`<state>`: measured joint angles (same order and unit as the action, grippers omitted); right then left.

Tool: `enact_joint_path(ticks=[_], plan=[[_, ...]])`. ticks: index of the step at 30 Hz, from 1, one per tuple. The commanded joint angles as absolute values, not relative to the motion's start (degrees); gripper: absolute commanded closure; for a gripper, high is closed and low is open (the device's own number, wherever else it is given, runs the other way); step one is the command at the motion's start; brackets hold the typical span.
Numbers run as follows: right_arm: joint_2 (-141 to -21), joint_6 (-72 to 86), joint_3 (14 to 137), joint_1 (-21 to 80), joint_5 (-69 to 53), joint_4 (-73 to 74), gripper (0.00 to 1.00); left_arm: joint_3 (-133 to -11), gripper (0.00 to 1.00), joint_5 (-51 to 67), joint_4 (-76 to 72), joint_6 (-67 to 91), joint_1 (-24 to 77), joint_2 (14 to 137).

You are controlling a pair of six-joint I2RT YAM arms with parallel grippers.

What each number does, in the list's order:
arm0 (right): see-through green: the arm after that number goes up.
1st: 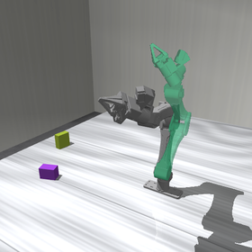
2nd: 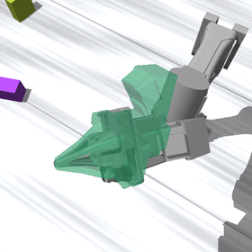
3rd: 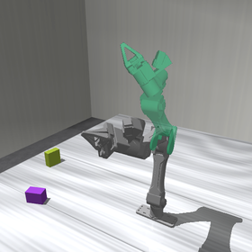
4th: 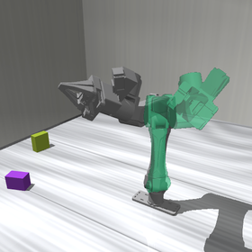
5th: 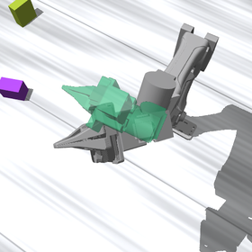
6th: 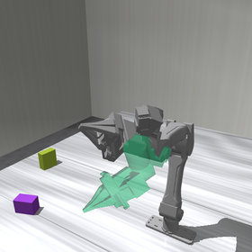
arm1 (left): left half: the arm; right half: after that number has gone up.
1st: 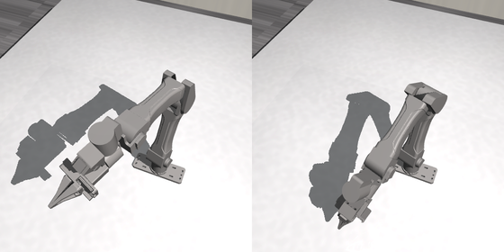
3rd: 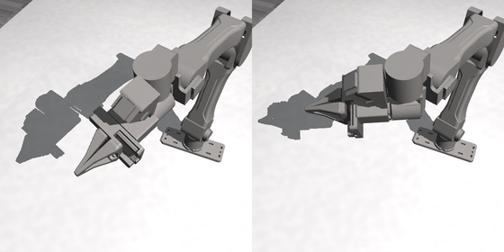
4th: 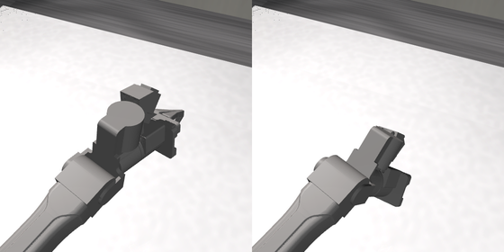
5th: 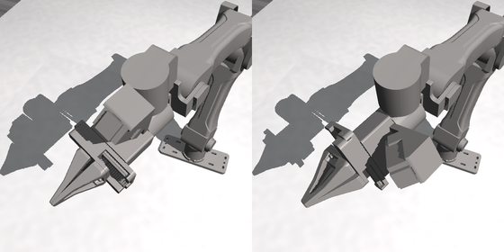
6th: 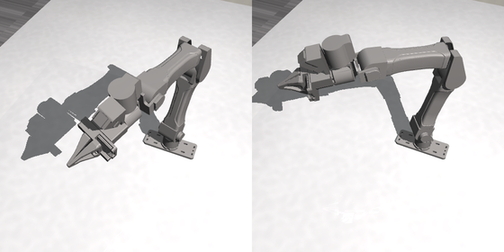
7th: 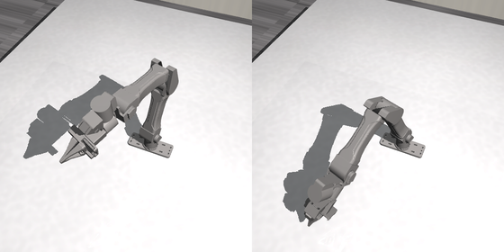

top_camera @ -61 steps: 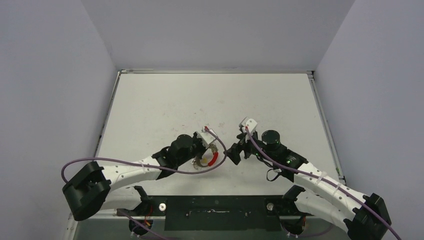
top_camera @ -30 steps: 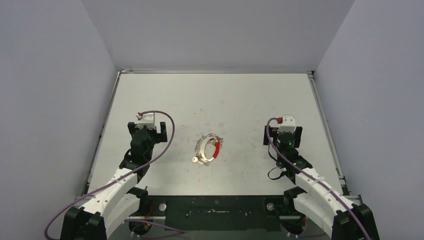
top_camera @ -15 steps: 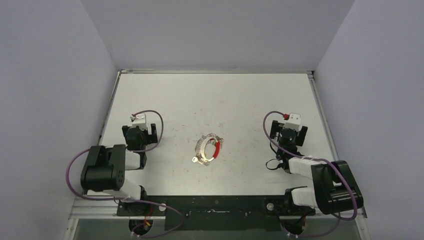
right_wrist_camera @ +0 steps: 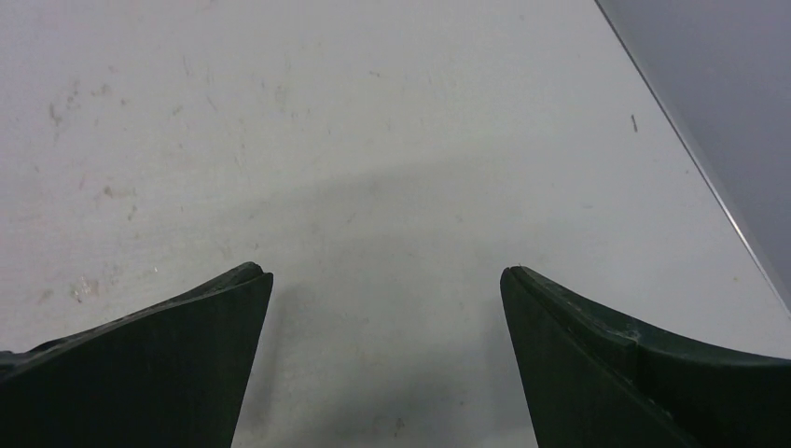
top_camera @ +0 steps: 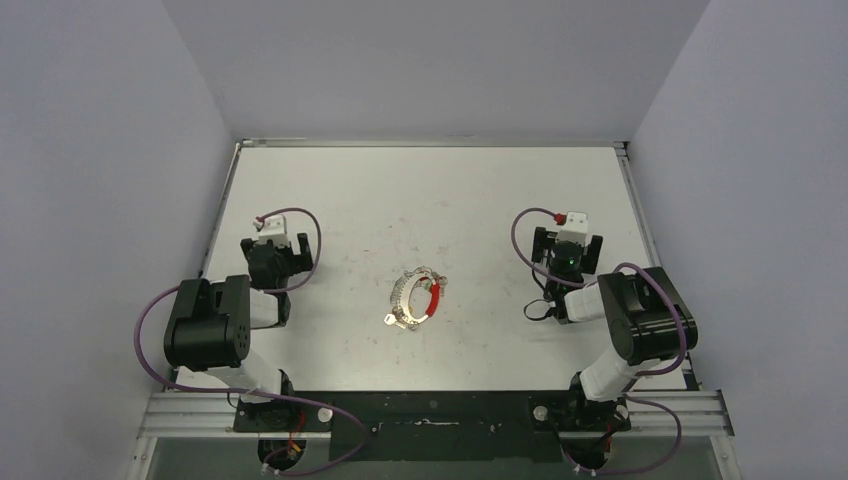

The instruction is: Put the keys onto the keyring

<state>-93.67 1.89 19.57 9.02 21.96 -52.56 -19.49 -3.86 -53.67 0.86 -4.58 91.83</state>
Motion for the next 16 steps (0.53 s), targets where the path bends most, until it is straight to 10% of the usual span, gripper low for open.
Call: enact_joint_path(ticks=[1,16], plan=[[-92.9,2.0,22.2,8.5,21.9,-52.8,0.0,-20.7,0.03,-3.8,-54.9,1.0,-4.3,92.3],[-93.0,2.2,22.4,8.2,20.8,-52.8,0.0,-21.2,0.03,-3.7,-54.2,0.9,-4.2,92.4]])
